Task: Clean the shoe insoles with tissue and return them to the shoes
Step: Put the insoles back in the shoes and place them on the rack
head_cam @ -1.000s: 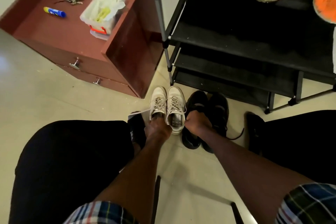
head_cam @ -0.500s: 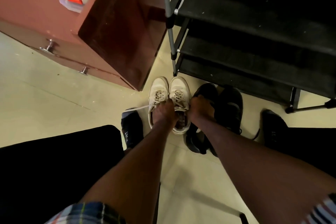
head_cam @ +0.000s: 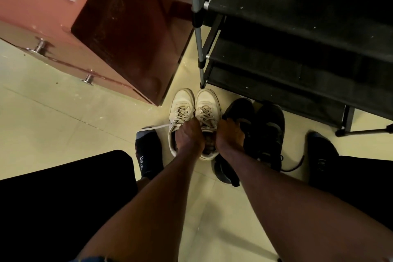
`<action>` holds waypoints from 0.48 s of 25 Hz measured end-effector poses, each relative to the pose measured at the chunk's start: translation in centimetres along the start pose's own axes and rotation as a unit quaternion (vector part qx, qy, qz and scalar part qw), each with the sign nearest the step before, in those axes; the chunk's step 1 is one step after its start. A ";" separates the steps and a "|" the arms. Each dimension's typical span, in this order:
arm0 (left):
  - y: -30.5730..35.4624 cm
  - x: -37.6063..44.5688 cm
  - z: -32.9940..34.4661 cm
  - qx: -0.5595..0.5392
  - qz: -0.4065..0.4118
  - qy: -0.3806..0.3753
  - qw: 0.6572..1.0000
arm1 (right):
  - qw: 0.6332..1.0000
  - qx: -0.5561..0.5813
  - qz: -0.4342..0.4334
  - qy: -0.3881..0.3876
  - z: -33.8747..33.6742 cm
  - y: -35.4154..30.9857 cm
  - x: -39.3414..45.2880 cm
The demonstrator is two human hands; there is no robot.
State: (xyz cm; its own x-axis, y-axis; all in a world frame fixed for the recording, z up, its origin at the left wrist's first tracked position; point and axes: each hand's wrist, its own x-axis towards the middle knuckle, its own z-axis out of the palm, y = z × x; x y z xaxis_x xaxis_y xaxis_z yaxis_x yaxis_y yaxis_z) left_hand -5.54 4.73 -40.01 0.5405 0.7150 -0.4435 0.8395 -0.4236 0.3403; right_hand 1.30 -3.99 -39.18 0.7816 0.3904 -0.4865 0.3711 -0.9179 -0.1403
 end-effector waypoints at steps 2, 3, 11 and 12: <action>-0.1 0.2 -0.1 -0.025 -0.013 0.003 1.000 | 1.000 0.013 0.012 -0.002 0.2 0.1 0.1; 0.0 0.1 -0.3 -0.026 -0.015 0.007 1.000 | 1.000 0.016 0.012 0.001 0.5 0.3 0.2; -0.4 -0.4 -1.3 -0.065 0.017 0.024 0.997 | 0.992 0.115 0.032 0.046 1.3 0.4 0.5; -0.7 -0.2 -1.3 -0.075 0.021 0.029 0.997 | 0.987 0.142 0.039 0.058 1.2 0.4 0.5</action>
State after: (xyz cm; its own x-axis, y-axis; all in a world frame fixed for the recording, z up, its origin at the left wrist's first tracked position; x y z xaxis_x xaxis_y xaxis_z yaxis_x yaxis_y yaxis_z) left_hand -6.31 5.62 -39.04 0.5665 0.7317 -0.3791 0.7967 -0.3689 0.4787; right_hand 1.19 -4.24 -40.49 0.8606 0.3083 -0.4053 0.1650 -0.9218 -0.3507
